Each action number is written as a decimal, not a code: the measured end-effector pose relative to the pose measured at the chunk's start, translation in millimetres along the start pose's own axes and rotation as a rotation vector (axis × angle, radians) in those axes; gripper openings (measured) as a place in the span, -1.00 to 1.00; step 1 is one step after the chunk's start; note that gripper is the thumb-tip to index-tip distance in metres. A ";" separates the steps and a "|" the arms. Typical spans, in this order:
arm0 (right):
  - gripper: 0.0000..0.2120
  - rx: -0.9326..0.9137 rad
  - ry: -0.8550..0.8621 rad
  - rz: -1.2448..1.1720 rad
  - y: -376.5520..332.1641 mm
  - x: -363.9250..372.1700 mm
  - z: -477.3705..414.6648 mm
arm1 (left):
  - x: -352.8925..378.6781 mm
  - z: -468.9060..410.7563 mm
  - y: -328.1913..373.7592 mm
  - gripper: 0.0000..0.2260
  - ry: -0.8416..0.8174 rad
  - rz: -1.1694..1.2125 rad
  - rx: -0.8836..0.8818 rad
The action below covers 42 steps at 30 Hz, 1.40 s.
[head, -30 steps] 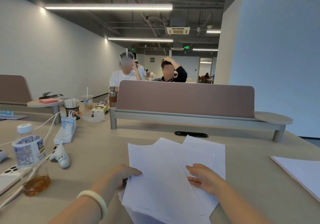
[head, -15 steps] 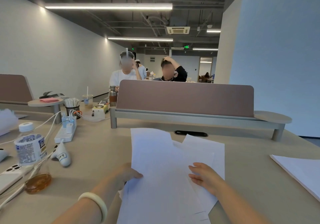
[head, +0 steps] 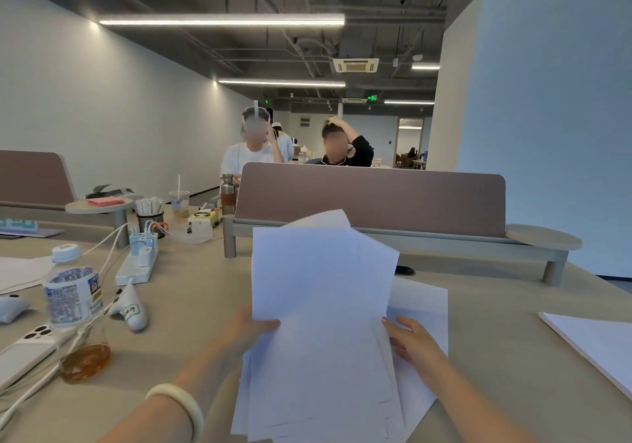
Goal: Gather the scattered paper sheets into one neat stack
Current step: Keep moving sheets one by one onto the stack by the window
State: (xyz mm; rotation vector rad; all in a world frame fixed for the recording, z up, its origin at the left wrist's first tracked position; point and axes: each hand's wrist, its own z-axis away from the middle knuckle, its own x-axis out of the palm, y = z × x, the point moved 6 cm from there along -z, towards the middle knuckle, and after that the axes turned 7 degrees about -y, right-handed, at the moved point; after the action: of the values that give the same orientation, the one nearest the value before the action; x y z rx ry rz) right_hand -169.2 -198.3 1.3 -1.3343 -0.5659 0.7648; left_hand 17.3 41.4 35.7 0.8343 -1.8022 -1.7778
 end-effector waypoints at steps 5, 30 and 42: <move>-0.38 -0.107 -0.084 -0.011 -36.8 9.7 0.9 | 4.6 0.0 21.5 -0.70 -0.047 -0.023 0.090; -0.78 -0.458 -0.035 -0.052 -107.4 46.0 27.4 | 23.4 4.6 70.4 -0.61 0.101 -0.049 0.302; -0.66 -0.374 0.047 -0.030 -96.9 42.0 21.8 | 15.1 -5.0 58.8 -0.61 0.183 -0.002 0.183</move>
State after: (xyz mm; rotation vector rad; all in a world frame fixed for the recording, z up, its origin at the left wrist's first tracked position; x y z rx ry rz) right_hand -142.7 -157.9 97.7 -1.6793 -0.7136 0.6196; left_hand 4.7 25.7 93.2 1.0346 -1.8609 -1.4991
